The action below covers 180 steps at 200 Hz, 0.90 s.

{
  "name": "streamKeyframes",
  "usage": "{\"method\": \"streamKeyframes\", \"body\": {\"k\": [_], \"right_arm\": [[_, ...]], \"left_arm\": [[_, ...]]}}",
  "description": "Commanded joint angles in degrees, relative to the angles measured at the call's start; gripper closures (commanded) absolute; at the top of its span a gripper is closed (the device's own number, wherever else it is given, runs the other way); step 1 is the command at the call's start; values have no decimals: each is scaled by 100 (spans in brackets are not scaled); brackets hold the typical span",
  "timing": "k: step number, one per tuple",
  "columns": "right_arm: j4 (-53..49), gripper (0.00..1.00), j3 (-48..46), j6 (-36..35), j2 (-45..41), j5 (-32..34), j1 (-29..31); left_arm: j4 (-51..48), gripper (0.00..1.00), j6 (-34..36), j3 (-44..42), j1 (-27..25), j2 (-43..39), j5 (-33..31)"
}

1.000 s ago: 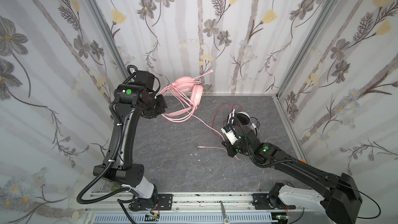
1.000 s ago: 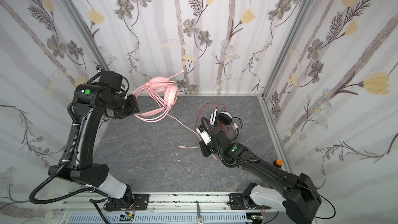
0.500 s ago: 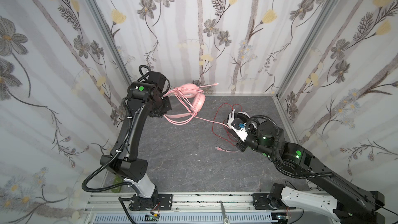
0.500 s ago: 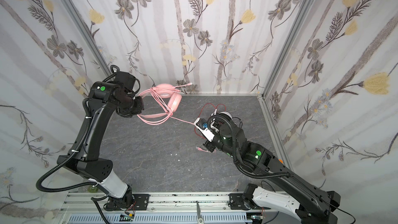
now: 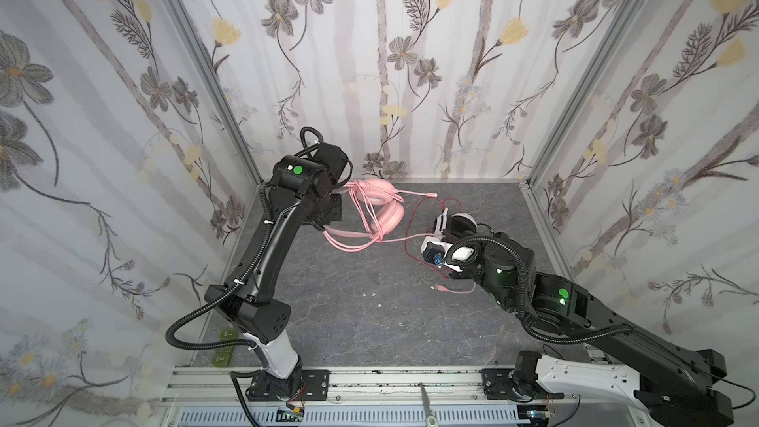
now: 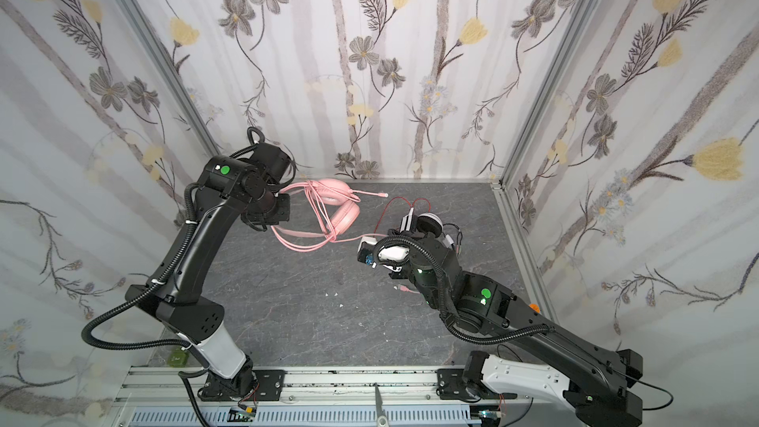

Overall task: Wrap the headphones
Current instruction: 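Carry the pink cable over the headset with the right gripper while the left lowers it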

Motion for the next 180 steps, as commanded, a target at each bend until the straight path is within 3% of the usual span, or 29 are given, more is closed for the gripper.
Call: {"method": "streamKeyframes", "body": {"k": [1, 58, 93, 118, 161, 180], "right_arm": [[1145, 100, -68, -1283, -86, 259, -97], [931, 100, 205, -2742, -154, -1767, -733], [504, 100, 483, -2979, -44, -2781, -1154], [157, 100, 728, -2694, 67, -3495, -1207], [-268, 100, 1336, -1571, 490, -4779, -1203], [-149, 100, 1332, -1271, 689, -4902, -1205]], "left_arm": [[-315, 100, 152, 111, -260, 78, -490], [-181, 100, 499, -201, -1093, 88, -396], [180, 100, 831, -543, -1441, -131, -159], [327, 100, 976, -621, -1600, -232, 166], [527, 100, 1049, -741, -1849, -199, 475], [725, 100, 1047, -832, -1869, -257, 641]]}}
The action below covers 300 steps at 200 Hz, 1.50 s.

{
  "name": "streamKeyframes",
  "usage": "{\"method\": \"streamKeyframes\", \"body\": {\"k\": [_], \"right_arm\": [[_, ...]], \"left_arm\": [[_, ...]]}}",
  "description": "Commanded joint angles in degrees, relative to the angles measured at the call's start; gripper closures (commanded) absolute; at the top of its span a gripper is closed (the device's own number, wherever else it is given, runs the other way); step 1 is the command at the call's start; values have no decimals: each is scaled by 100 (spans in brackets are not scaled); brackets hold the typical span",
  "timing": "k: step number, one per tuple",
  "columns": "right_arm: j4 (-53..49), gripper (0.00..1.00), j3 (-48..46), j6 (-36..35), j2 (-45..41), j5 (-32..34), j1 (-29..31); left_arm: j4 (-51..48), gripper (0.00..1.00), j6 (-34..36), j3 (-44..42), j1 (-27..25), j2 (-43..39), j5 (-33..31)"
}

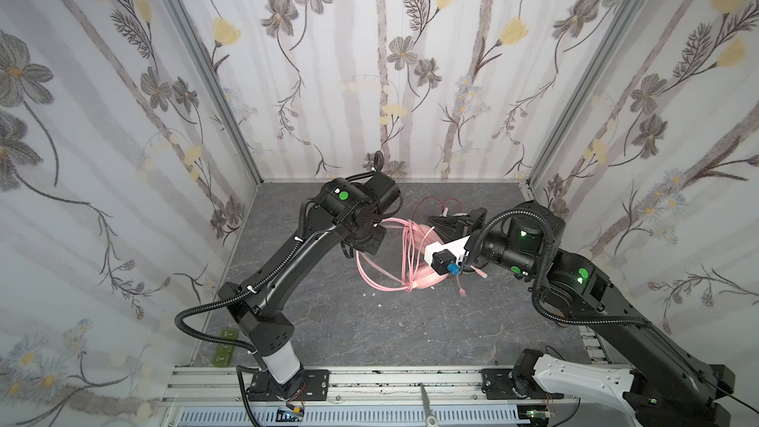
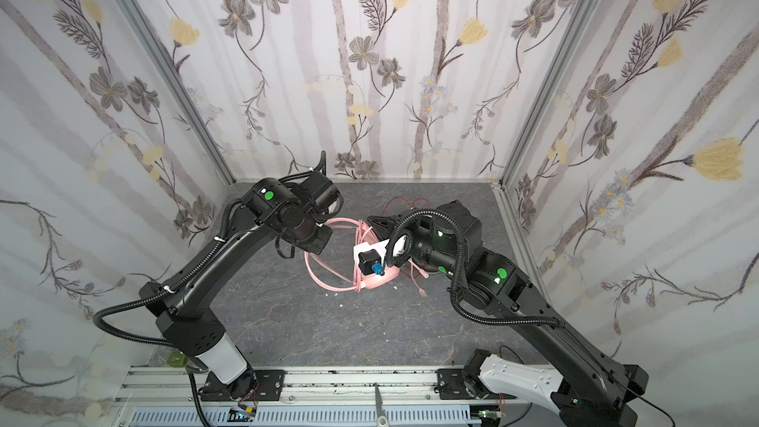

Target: Wrap the headphones

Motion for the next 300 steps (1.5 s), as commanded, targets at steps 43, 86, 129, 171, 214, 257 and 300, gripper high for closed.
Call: {"method": "streamKeyframes", "body": {"k": [43, 86, 129, 171, 214, 257, 300], "right_arm": [[519, 100, 27, 1491, 735, -280, -417], [988, 100, 137, 2190, 1057, -953, -951], [1595, 100, 93, 3096, 1287, -1943, -1532], [2738, 100, -607, 4178, 1177, -2805, -1956], [4003, 96, -1554, 5295, 946, -3414, -2297], [4643, 89, -2213, 6409, 1055, -4166, -2415], [5700, 81, -2843, 7701, 1447, -4971, -2329]], "left_arm": [[640, 100, 169, -145, -83, -273, 660], [687, 100, 439, -298, -445, -501, 706], [719, 100, 471, -383, -642, -689, 726], [793, 100, 482, -462, -684, -892, 764], [842, 100, 466, -466, -687, -1049, 785], [899, 100, 376, -320, -663, -1108, 855], [969, 100, 205, 69, -587, -1127, 1085]]}}
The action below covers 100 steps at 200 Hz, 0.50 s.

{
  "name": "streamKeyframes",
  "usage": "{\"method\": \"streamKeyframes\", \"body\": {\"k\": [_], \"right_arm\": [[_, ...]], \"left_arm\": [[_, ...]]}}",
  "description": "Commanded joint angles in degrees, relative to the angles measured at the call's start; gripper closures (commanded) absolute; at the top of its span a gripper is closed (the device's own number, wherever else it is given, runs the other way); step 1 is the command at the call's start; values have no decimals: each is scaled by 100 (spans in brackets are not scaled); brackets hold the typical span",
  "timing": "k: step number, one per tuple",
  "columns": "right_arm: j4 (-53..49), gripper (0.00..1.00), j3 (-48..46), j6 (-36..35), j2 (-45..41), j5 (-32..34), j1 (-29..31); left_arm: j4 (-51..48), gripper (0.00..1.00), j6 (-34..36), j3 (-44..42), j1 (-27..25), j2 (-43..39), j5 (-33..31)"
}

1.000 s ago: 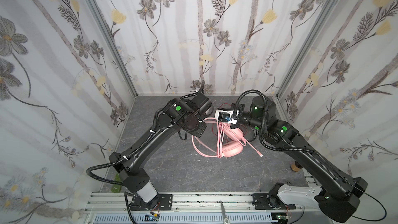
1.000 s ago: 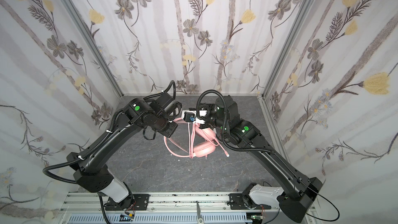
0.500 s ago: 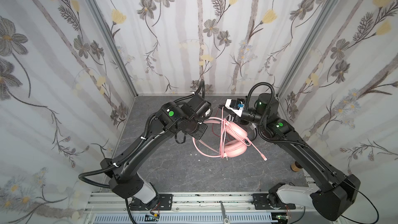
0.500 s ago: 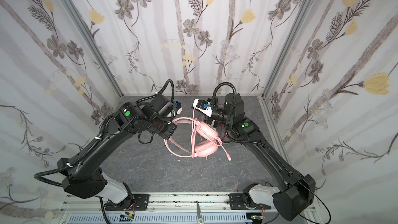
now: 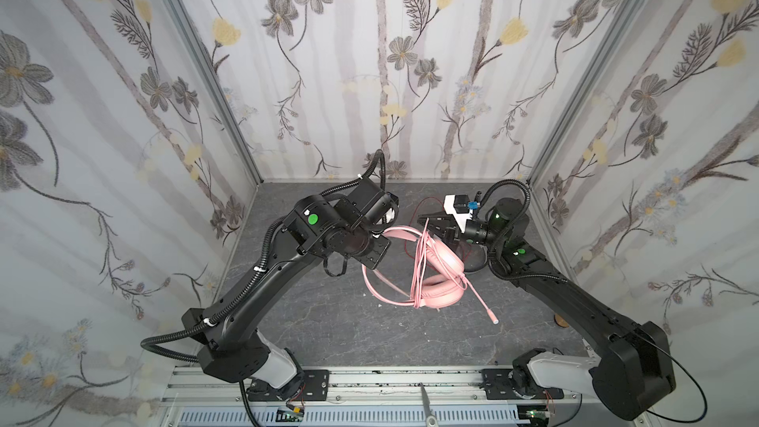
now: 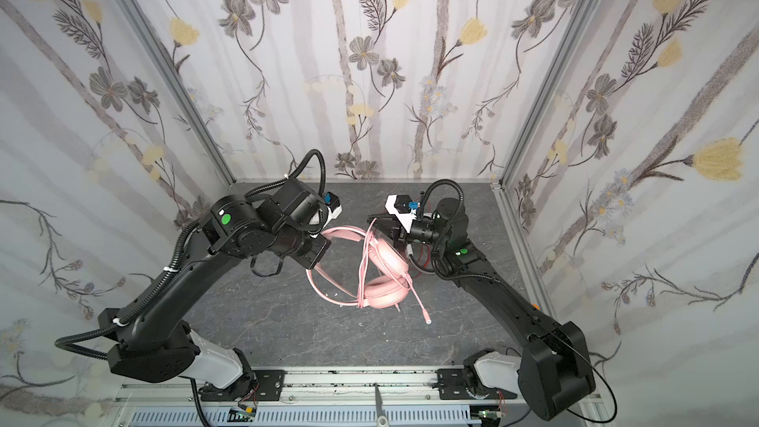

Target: Wrap the headphones

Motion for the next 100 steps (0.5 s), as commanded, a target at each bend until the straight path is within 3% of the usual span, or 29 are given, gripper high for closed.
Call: {"method": "streamKeyframes", "body": {"k": [1, 25, 100], "right_arm": [[867, 81, -273, 1031, 164, -499, 81], [825, 66, -499, 972, 186, -426, 263], [598, 57, -1505, 965, -276, -191, 340]], "left_arm": [[442, 100, -164, 250, 40, -68, 434], [421, 100, -249, 471, 90, -58, 514], [-106, 100, -1243, 1722, 777, 192, -59]]}}
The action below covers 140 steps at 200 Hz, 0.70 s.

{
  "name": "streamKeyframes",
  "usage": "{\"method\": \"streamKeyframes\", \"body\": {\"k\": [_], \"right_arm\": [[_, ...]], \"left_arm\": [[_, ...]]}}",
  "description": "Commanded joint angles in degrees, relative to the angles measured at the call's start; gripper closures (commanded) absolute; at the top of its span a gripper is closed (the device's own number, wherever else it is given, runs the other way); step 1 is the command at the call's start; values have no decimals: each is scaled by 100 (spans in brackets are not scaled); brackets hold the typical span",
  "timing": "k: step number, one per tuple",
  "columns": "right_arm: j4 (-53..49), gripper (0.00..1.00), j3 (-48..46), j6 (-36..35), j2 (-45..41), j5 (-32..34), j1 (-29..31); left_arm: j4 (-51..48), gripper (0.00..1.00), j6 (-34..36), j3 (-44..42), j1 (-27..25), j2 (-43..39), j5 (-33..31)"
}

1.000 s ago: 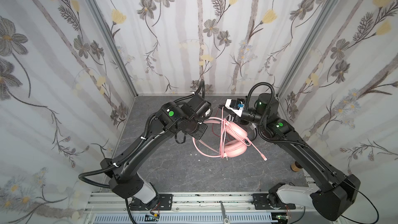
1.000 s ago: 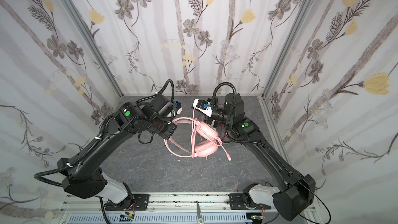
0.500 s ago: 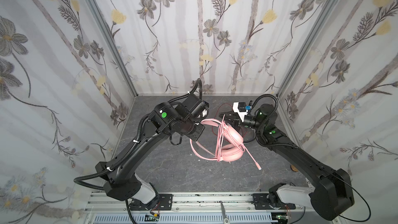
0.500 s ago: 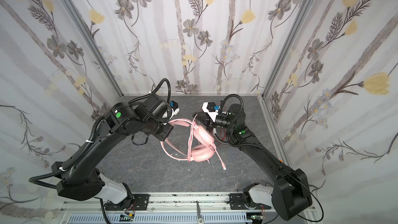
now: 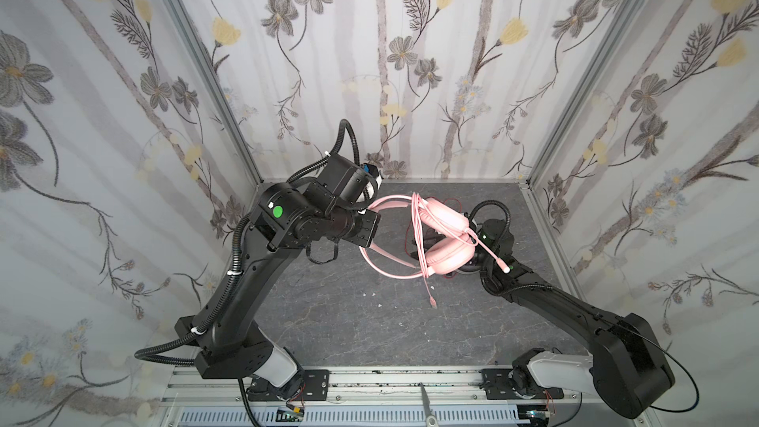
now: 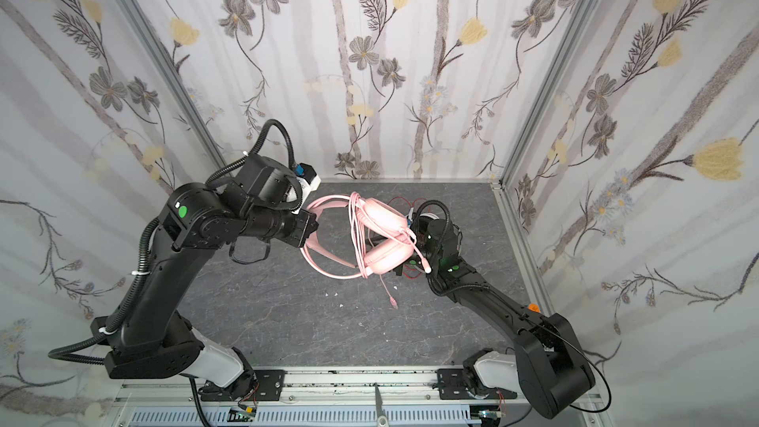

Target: Wrap the headphones

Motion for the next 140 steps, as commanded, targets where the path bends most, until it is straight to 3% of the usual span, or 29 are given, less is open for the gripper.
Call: {"method": "streamKeyframes", "body": {"k": [1, 54, 140], "right_arm": [[155, 57, -311, 82, -184, 59, 18], [188, 52, -1098, 91, -467, 613, 99], [-307, 54, -940, -234, 158, 1706, 395]], "left_arm": [[36, 100, -570, 329, 187, 28, -135], [138, 100, -643, 435, 408, 71, 94], [-23, 100, -597, 610, 435, 166, 147]]}}
